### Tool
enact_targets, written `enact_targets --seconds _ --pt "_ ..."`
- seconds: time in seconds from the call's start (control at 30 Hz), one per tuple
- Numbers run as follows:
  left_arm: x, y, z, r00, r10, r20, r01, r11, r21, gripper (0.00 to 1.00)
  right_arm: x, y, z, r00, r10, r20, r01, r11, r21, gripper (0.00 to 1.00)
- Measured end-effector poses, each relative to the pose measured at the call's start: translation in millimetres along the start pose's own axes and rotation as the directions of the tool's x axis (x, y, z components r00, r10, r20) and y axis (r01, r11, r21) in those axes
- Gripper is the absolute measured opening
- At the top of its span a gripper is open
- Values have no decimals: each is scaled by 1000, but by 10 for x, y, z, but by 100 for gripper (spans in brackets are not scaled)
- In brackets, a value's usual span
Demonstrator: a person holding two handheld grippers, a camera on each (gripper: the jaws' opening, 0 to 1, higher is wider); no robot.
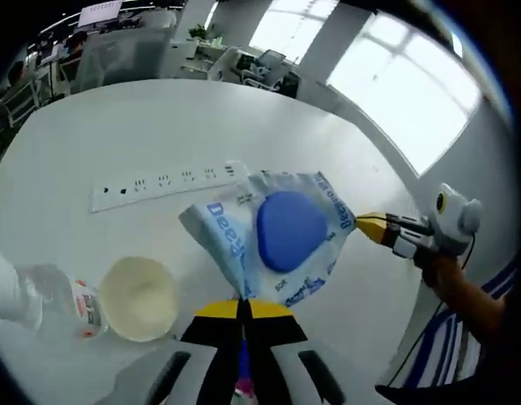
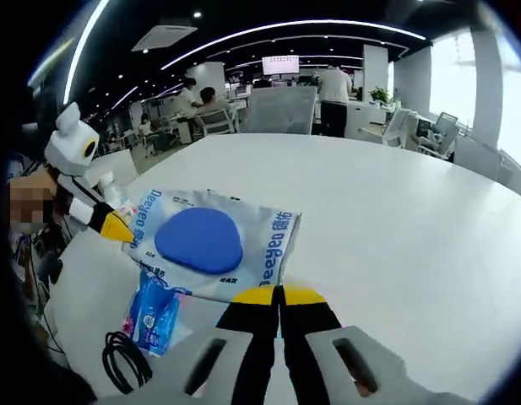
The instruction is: Arrange the tabletop items into an orderly group along one side of the table until the central work area is clear of visible clutter.
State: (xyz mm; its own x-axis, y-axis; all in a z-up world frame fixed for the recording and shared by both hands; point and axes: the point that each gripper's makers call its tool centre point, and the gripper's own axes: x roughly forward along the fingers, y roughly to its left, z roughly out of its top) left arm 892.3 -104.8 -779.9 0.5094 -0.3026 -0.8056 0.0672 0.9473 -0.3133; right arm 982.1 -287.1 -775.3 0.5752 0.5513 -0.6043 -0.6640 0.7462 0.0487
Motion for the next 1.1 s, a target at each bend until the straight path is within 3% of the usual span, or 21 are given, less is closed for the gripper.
enact_targets --seconds 0.37,0.5,0.8,0.97,1.03,1.1 --pt "268 86 43 998 57 -34 -54 997 63 0 224 -106 -64 999 -29 -25 29 1000 -3 0" --pt "385 128 4 992 108 -64 -98 985 140 0 314 -109 -113 999 -37 -26 36 999 -29 0" --pt "559 183 -30 976 189 -106 -155 952 265 0 430 -110 -226 999 -22 -39 19 998 -64 0" --pt "616 224 -24 965 235 -116 -183 922 342 0 476 -89 -269 999 -8 -46 4 997 -77 0" --pt "631 230 -30 960 256 -118 -192 901 390 0 505 -68 -301 999 -1 -52 -4 996 -94 0" --pt "638 224 -44 956 264 -124 -195 894 404 0 484 -56 -305 998 5 -57 -11 995 -101 0"
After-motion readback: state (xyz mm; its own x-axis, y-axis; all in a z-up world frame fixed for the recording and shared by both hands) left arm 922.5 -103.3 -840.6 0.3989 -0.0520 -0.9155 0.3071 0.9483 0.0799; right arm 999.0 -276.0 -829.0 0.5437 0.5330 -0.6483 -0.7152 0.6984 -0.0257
